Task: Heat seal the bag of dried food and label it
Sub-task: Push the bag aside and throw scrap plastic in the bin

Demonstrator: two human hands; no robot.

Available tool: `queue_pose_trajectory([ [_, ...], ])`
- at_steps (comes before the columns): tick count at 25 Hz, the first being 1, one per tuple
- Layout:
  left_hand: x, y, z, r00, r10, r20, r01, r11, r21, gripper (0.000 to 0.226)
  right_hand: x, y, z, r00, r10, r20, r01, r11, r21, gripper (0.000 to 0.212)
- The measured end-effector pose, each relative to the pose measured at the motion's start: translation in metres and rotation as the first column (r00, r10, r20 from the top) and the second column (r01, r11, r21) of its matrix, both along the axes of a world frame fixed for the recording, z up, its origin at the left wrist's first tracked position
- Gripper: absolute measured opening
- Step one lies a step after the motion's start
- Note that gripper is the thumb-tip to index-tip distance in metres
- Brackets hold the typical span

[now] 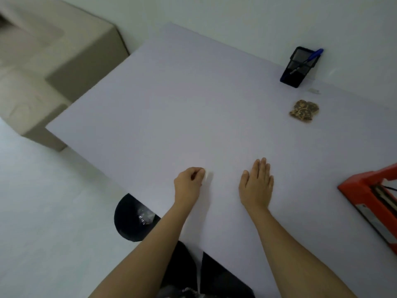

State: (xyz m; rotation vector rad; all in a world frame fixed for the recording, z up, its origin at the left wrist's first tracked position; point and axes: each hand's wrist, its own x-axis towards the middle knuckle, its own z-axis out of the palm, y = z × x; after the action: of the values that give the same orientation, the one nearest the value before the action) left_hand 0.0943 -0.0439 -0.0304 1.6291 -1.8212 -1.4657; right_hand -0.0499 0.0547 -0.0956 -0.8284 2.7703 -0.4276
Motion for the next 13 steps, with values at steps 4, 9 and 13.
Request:
queue_pose_trajectory([
  [4, 0.075, -0.013, 0.006, 0.989, 0.146, -0.004, -0.146, 0.989, 0.002, 0.018, 0.084, -0.036, 0.020, 0.983, 0.178, 0.050, -0.173, 0.981, -0.091, 0.056],
  [9, 0.187, -0.032, 0.012, 0.958, 0.286, 0.008, -0.285, 0.957, -0.044, 0.012, 0.210, -0.071, 0.029, 0.935, 0.336, 0.110, -0.306, 0.925, -0.228, 0.057],
  [13, 0.273, -0.054, -0.006, 0.943, 0.333, 0.022, -0.332, 0.943, -0.027, 0.011, 0.299, -0.078, 0.024, 0.879, 0.468, 0.090, -0.380, 0.804, -0.458, 0.045],
])
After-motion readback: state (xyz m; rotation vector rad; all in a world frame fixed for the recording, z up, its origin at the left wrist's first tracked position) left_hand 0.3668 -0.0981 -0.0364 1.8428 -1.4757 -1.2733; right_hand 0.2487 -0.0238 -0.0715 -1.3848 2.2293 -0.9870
